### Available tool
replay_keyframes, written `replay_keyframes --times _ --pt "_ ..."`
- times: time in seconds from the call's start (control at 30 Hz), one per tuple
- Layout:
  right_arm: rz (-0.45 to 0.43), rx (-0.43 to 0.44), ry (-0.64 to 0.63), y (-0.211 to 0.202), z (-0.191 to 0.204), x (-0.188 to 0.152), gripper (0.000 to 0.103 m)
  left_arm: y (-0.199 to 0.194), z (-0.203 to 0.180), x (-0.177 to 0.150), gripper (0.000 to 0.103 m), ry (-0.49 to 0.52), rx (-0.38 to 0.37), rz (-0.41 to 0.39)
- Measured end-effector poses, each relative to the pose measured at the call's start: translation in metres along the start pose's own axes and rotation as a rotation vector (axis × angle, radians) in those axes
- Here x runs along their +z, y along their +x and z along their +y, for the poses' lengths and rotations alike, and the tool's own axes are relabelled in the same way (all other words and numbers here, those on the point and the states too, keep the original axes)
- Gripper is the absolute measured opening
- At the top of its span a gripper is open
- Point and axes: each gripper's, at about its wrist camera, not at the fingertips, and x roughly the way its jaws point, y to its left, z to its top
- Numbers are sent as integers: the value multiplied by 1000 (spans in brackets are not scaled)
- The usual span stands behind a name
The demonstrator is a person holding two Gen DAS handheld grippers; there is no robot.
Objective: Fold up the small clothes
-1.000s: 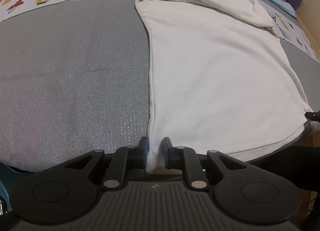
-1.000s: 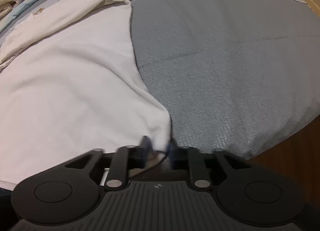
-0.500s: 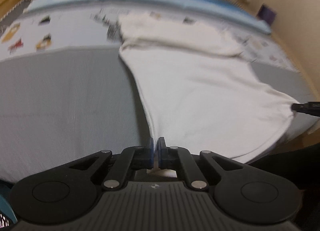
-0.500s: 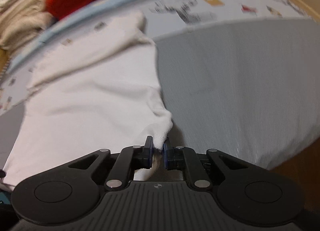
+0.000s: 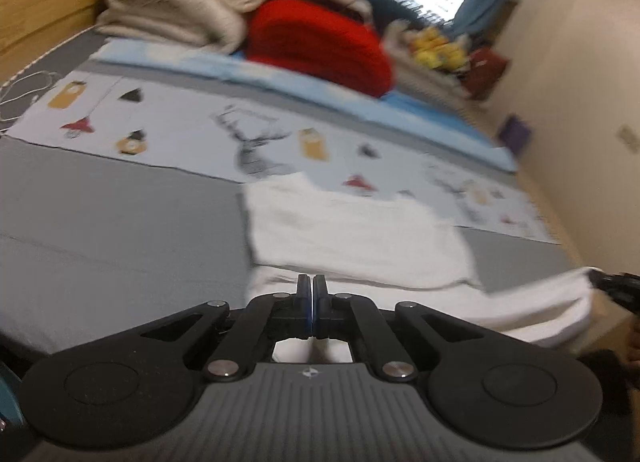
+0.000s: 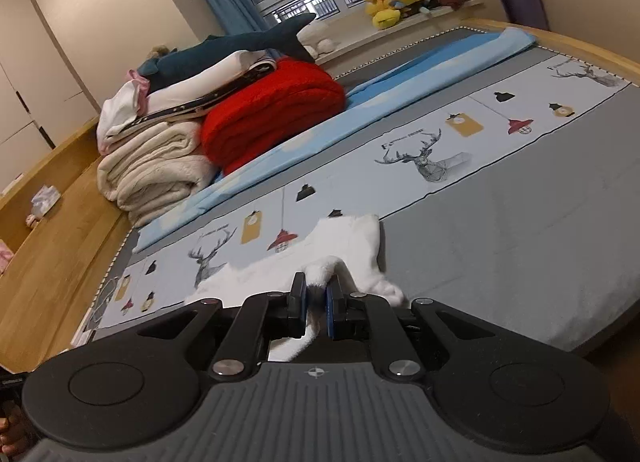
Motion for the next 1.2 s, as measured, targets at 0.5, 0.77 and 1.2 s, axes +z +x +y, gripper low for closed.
replay_keyframes --times 0.5,0.77,1.2 --pt "199 -212 -37 184 -46 18 9 143 12 13 12 91 -152 293" --pt "215 -208 -9 193 -51 18 9 194 -36 -42 46 394 -117 553" --pt "239 -227 -24 191 -55 12 9 200 -25 -41 23 375 -48 574"
